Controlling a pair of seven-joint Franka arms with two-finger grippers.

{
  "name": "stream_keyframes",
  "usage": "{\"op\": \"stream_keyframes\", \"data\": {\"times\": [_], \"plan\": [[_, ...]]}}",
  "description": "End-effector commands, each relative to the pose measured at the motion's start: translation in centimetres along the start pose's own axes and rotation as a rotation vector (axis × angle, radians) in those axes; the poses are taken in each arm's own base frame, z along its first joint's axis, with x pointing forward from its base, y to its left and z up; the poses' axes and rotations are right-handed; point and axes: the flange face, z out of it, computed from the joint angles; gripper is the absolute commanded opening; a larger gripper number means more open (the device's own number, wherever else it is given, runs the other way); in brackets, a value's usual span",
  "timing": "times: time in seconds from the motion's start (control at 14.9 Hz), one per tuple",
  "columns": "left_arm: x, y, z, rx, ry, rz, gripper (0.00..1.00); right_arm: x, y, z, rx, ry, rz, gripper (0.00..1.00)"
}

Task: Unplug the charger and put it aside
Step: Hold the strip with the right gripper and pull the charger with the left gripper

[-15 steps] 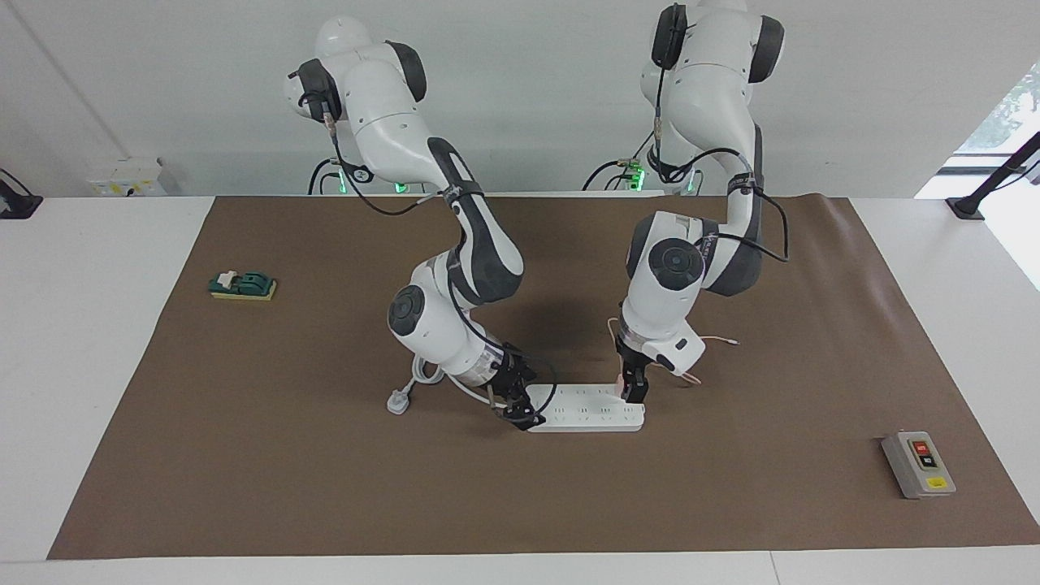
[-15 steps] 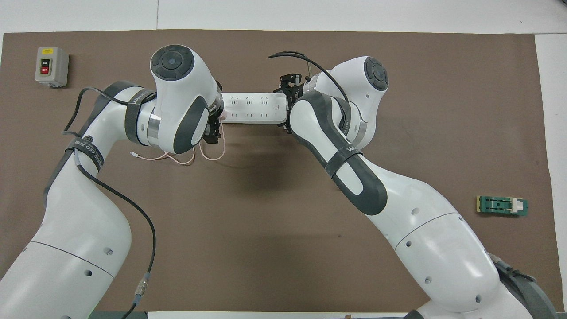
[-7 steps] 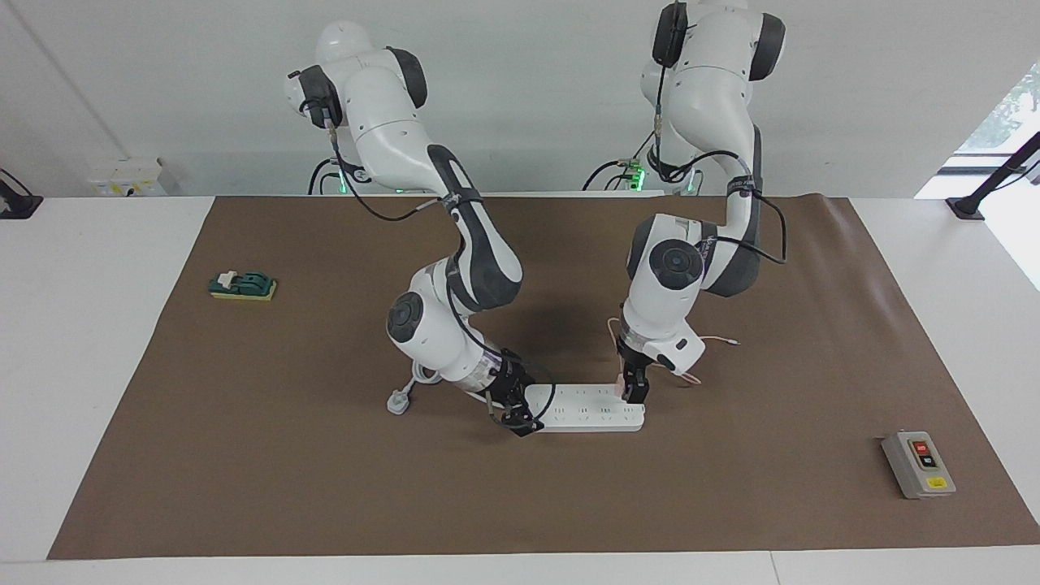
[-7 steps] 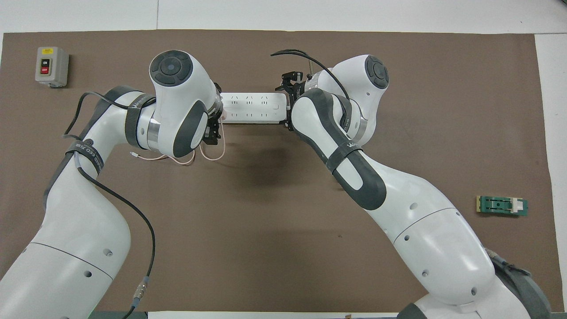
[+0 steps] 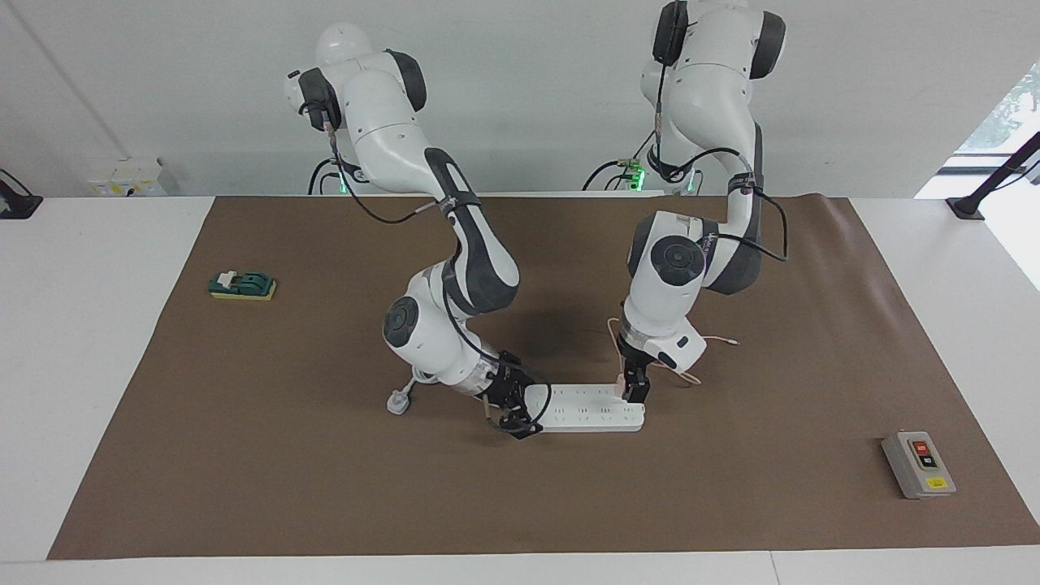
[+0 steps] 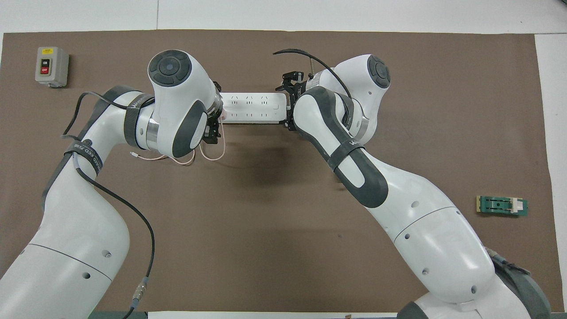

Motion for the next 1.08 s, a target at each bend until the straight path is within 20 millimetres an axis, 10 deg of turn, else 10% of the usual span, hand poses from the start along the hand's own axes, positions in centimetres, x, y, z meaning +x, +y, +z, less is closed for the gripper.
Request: {"op": "stream_keyframes", "data": {"times": [0.0, 0.54, 0.81, 1.01], "plan": [[0.03, -0.74, -0.45, -0.014, 0.0, -0.005, 0.97, 0.07, -0.84, 0.35, 0.025, -0.031, -0.009, 0.83], [-0.12, -0.6, -0.55, -0.021, 0.002, 0.001, 0.97, -0.11, -0.74, 0.48, 0.021, -0.036, -0.009, 0.0], [0.09, -0.55, -0.47, -0.025, 0.004, 0.005, 0.95, -0.02, -0.75, 0.47, 0.024, -0.044, 0.003, 0.0], [0.0, -0.53, -0.51, -0.035, 0.025, 0.025, 0.58, 0.05, -0.77, 0.43, 0.024, -0.051, 0.01, 0.0]]}}
